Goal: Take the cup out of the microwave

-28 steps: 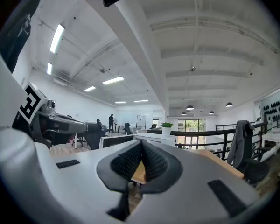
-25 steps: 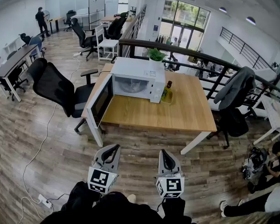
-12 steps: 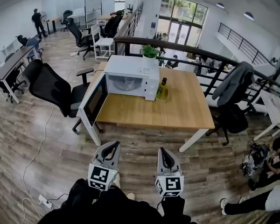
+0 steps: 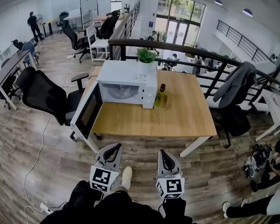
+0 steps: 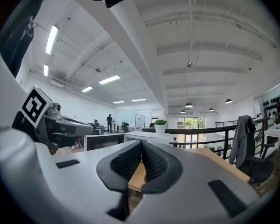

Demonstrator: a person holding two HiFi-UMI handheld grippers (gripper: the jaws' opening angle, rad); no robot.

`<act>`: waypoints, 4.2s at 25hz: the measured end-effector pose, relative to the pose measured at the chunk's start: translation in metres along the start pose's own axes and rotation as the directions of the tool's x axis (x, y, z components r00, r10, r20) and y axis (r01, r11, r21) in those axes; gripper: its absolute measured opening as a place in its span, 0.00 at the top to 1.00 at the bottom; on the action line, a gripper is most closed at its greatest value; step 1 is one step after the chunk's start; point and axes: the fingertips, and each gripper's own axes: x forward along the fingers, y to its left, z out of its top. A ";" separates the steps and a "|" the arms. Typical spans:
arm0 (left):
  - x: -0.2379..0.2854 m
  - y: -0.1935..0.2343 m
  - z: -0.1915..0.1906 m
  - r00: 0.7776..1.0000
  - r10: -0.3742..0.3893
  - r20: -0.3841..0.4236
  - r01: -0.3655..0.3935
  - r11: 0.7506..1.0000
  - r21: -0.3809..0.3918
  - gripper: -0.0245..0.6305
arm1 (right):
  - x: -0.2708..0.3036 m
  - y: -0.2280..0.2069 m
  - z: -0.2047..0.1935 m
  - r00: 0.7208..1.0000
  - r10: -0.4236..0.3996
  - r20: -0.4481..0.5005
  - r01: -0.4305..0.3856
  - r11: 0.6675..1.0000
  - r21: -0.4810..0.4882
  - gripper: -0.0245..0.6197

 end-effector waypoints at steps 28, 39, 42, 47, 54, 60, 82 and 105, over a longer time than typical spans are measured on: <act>0.229 0.181 -0.015 0.997 -0.009 -0.071 0.003 0.997 -0.072 0.93 | 0.289 -0.049 -0.008 0.994 0.059 -0.091 -0.059 0.998 0.010 0.94; 0.279 0.234 -0.042 0.994 -0.011 -0.108 0.000 0.995 -0.100 0.93 | 0.365 -0.035 -0.037 0.986 0.097 -0.139 -0.092 0.995 0.035 0.94; 0.292 0.245 -0.051 0.994 -0.003 -0.114 -0.010 0.994 -0.109 0.93 | 0.386 -0.033 -0.046 0.983 0.113 -0.147 -0.108 0.993 0.039 0.94; 0.313 0.262 -0.066 0.991 0.017 -0.132 -0.034 0.992 -0.125 0.93 | 0.419 -0.032 -0.060 0.978 0.140 -0.156 -0.134 0.990 0.044 0.94; 0.347 0.285 -0.099 0.981 0.054 -0.185 -0.082 0.985 -0.152 0.93 | 0.460 -0.034 -0.092 0.964 0.190 -0.188 -0.180 0.981 0.067 0.94; 0.384 0.296 -0.128 0.973 0.055 -0.226 -0.095 0.981 -0.170 0.93 | 0.494 -0.046 -0.121 0.954 0.207 -0.216 -0.191 0.977 0.093 0.94; 0.464 0.303 -0.193 0.948 -0.044 -0.317 -0.032 0.973 -0.229 0.62 | 0.527 -0.059 -0.171 0.920 0.280 -0.275 -0.247 0.957 0.150 0.94; 0.500 0.287 -0.209 0.931 -0.039 -0.364 -0.029 0.984 -0.178 0.86 | 0.518 -0.078 -0.187 0.903 0.311 -0.297 -0.266 0.947 0.181 0.94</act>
